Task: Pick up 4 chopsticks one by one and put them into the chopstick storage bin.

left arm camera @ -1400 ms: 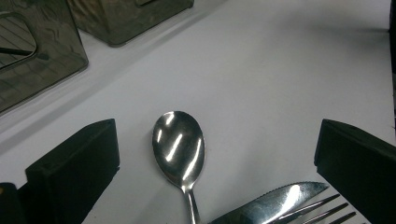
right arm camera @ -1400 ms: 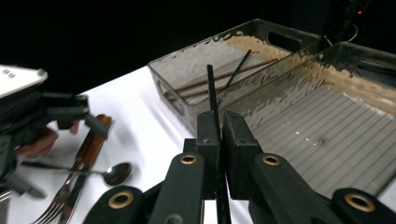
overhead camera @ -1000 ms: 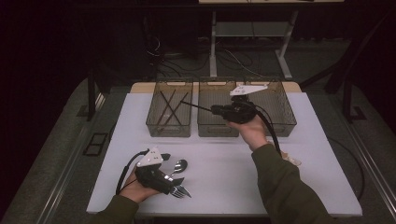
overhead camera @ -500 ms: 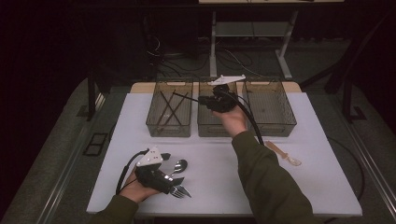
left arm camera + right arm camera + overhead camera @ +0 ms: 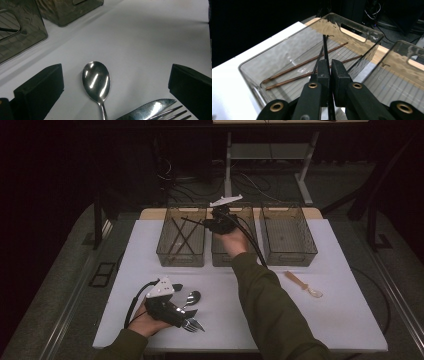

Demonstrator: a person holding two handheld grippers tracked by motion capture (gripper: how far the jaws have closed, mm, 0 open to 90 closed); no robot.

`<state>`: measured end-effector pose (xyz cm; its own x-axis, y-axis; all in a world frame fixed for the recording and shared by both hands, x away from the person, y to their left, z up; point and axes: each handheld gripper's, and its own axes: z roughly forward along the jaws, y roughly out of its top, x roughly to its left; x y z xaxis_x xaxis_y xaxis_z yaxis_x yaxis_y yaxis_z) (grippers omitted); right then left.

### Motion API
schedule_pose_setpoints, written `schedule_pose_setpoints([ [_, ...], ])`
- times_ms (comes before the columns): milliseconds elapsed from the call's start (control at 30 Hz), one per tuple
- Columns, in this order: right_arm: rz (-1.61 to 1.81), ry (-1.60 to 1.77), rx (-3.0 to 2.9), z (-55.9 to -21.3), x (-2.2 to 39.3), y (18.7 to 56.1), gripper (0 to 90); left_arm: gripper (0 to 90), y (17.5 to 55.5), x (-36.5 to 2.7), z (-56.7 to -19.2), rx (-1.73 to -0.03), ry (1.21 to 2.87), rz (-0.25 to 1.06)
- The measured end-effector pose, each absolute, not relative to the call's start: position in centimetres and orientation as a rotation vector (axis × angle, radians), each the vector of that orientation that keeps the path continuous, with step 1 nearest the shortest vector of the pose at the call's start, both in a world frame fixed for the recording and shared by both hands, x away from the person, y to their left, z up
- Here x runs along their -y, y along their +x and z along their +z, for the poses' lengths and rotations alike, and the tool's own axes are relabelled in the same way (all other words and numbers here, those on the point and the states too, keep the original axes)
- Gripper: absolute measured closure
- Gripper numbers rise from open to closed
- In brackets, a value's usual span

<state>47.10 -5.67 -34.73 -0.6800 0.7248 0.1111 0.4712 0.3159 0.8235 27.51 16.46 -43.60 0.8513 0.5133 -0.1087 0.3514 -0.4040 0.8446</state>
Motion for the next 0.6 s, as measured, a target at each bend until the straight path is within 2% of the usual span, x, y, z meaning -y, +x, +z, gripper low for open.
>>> schedule_pose_setpoints([
  [600, 1.139, 1.114, -2.375, -37.3, -0.7, 50.0, 85.9, 0.0, 27.7, -16.6, -43.4, -0.622, 2.040, 0.199],
])
